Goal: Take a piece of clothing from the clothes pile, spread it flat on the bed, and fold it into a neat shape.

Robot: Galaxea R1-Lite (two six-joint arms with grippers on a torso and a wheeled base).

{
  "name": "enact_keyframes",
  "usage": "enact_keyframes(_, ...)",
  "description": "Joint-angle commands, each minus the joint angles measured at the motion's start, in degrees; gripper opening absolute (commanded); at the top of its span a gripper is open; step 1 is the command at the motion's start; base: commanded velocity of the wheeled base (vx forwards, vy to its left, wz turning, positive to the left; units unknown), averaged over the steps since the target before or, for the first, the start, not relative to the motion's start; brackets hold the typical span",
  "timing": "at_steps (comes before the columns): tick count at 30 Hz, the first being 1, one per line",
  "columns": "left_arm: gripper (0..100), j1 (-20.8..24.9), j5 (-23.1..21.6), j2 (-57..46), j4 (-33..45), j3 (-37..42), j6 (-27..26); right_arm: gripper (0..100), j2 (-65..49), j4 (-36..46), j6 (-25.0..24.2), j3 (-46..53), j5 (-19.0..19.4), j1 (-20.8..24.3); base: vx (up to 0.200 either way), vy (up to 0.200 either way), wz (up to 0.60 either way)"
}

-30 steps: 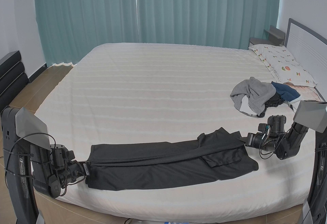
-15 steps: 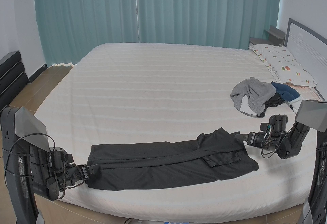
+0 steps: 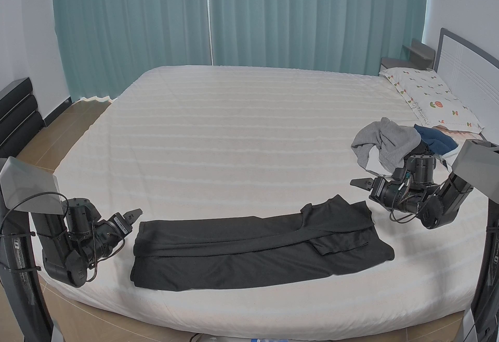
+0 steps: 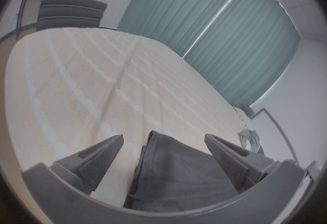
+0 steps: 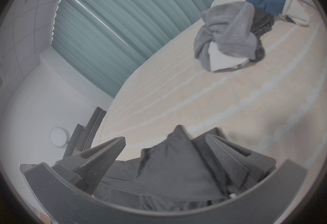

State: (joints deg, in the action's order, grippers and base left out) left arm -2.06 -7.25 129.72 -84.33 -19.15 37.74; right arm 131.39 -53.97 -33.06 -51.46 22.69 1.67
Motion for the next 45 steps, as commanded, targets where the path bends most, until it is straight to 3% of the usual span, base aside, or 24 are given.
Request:
enact_keyframes(1,100,0.0,0.0,3.0,8.0,-9.4,6.0,100,4.5,1.1,-4.0,-3.6,0.1,3.1,0.000,0.000,0.00)
enact_keyframes(6,100,0.2,0.0,4.1,15.0,-13.8,8.1,100,5.6,0.6,-10.2,-3.7,-0.3,1.8,0.000,0.000,0.00)
enact_keyframes(21,100,2.5,0.6,7.2,15.1,-16.2,5.8,100,7.2,0.7,-11.4,-4.8,-0.9,-1.1,0.000,0.000,0.00)
enact_keyframes(22,0,2.5,0.7,7.3,15.1,-16.2,5.6,100,7.2,0.7,-11.3,-4.8,-0.9,-1.1,0.000,0.000,0.00)
enact_keyframes(24,0,2.9,1.7,8.5,14.5,-16.3,3.3,100,7.3,0.7,-11.4,-4.6,-1.0,-1.3,0.000,0.000,0.00)
enact_keyframes(29,0,3.1,6.8,10.5,10.8,-16.8,3.9,100,7.4,0.7,-11.4,-4.4,-1.8,-1.3,0.000,0.000,0.00)
enact_keyframes(35,0,3.3,11.8,10.5,8.6,-16.8,10.9,100,8.2,0.7,-11.3,-4.6,-3.0,-1.4,0.000,0.000,0.00)
enact_keyframes(45,0,2.9,12.0,10.3,7.4,-15.5,11.8,100,8.6,1.3,-11.1,-4.7,-3.0,-2.0,0.000,0.000,0.00)
